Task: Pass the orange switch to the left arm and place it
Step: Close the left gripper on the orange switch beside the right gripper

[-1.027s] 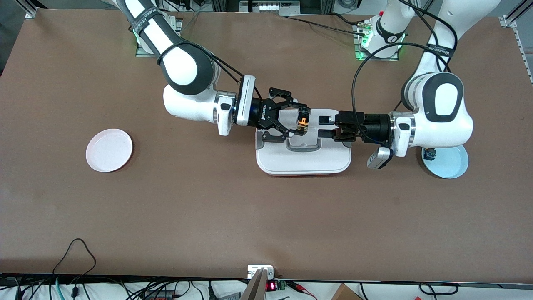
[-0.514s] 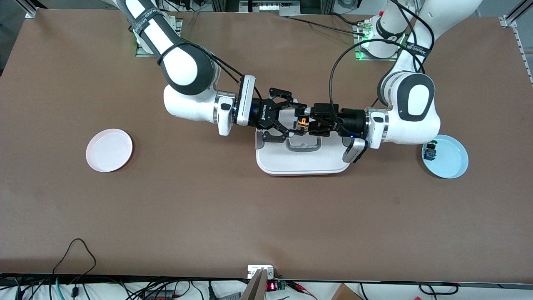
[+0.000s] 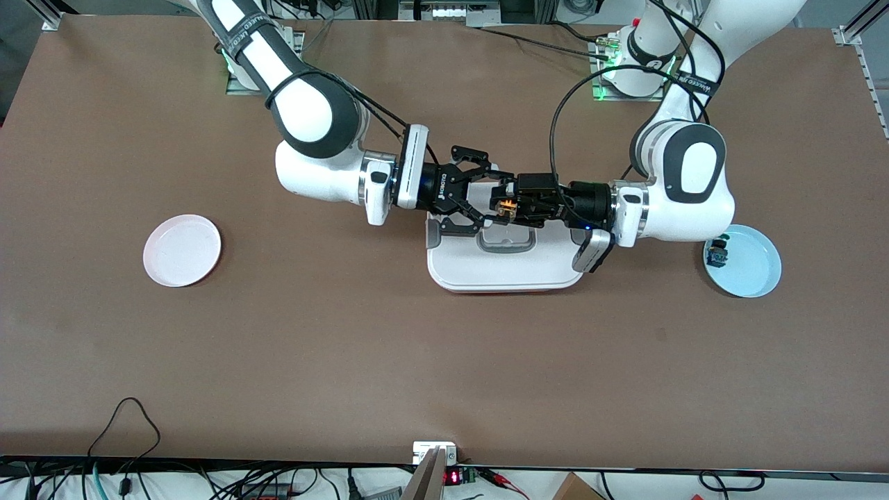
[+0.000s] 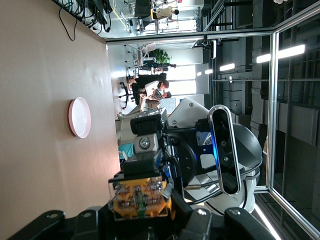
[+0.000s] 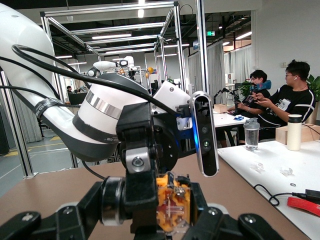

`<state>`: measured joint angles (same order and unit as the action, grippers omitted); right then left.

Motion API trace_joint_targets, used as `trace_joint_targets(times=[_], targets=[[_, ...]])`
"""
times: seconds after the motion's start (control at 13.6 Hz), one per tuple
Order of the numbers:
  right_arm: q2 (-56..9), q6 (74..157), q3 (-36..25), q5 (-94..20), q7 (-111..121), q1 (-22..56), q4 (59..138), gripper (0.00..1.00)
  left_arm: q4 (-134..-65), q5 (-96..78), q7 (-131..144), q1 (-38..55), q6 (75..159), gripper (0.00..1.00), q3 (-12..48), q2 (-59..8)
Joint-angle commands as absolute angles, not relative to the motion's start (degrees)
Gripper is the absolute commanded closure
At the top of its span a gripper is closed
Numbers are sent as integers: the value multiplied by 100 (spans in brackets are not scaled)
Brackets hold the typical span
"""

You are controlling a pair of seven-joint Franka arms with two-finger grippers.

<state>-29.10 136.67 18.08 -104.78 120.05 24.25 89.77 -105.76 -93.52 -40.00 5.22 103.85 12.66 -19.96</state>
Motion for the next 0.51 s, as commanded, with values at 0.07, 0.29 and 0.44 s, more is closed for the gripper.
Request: trace_joint_targets(times=[0.07, 0.29, 0.44], targets=[[-2971, 13737, 1793, -10626, 12190, 2452, 8859, 100, -10617, -9492, -4140, 440, 10266, 80, 1239, -1978], [-2971, 13737, 1793, -10626, 12190, 2452, 8859, 100, -10617, -9492, -4140, 431, 10266, 80, 1239, -1978], [-2971, 13737, 1793, -10626, 12190, 2443, 8859, 98, -10617, -9492, -4148, 431, 10266, 80, 1239, -1978]])
